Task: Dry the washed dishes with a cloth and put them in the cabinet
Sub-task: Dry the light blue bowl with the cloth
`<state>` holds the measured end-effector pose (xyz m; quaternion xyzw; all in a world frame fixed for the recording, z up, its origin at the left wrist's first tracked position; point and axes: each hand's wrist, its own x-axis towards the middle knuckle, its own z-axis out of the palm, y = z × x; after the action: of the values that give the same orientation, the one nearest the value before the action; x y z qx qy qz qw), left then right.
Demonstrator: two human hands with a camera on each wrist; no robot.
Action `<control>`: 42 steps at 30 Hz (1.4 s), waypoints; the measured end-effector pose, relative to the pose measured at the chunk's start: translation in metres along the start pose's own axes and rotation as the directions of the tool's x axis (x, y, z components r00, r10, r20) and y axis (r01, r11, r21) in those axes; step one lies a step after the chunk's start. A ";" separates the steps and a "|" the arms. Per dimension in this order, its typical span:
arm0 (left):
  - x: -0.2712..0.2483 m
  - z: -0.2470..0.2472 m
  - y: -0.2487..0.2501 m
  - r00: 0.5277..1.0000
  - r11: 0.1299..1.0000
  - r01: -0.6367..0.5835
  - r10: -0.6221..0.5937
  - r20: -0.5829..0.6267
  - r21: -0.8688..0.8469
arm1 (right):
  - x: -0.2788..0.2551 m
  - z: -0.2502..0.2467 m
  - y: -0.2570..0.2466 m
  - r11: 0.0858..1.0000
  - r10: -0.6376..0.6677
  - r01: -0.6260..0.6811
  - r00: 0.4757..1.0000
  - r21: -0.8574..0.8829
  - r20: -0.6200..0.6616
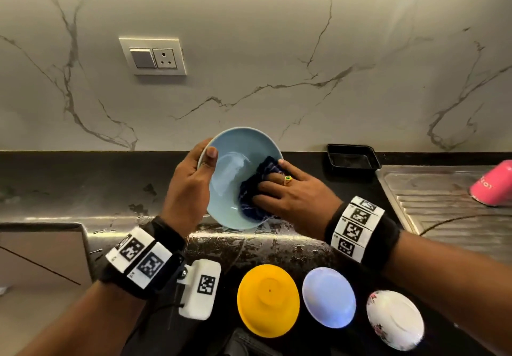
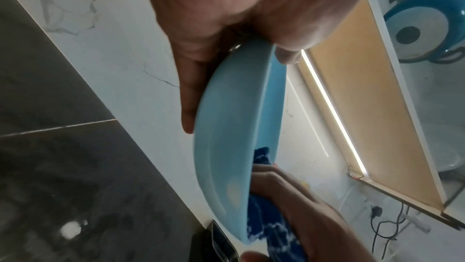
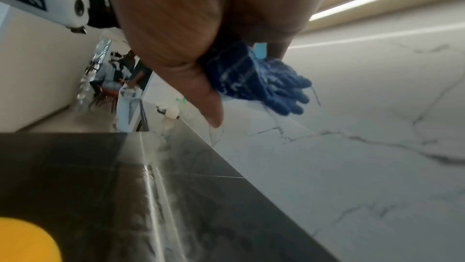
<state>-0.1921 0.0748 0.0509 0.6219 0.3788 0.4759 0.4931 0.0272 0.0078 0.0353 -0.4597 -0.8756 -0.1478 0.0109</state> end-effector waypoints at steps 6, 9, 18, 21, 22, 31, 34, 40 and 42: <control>0.003 0.014 -0.002 0.998 1.000 -0.005 0.003 -0.070 -0.025 | 0.020 0.004 -0.072 0.568 0.354 -0.230 0.935 0.791 0.018; 0.008 0.002 0.001 0.999 0.999 0.043 -0.043 -0.014 0.022 | 0.014 0.007 -0.062 0.731 0.251 -0.122 0.963 0.671 -0.098; 0.017 0.002 0.014 0.977 0.986 0.149 -0.160 0.144 0.079 | -0.017 0.019 -0.020 0.999 0.050 -0.044 0.976 0.030 -0.213; 0.004 0.005 0.008 0.980 0.958 0.199 -0.195 0.036 -0.209 | -0.005 0.014 -0.037 0.959 0.279 -0.249 0.921 0.139 -0.272; -0.005 0.011 0.005 0.981 0.936 0.196 -0.189 0.050 -0.294 | 0.001 0.011 -0.043 0.940 0.334 -0.294 0.894 0.173 -0.298; -0.017 0.010 -0.010 0.996 0.975 0.055 -0.067 -0.050 -0.216 | 0.014 0.016 -0.051 0.957 0.044 0.009 0.984 0.291 -0.175; -0.017 -0.003 -0.014 0.996 0.995 0.057 -0.052 0.067 -0.077 | 0.004 0.007 -0.017 0.987 -0.077 0.072 0.997 0.142 0.030; -0.019 0.010 -0.010 1.000 0.999 0.017 -0.017 -0.005 -0.042 | 0.014 -0.004 -0.056 0.789 0.266 -0.266 0.960 0.554 0.083; -0.021 0.014 -0.010 0.999 0.996 0.030 -0.031 -0.016 -0.081 | 0.020 -0.004 -0.077 0.483 0.351 -0.264 0.932 0.835 0.092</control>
<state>-0.1843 0.0537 0.0361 0.5916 0.3731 0.4887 0.5215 -0.0473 -0.0182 0.0229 -0.5401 -0.7405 0.2704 0.2945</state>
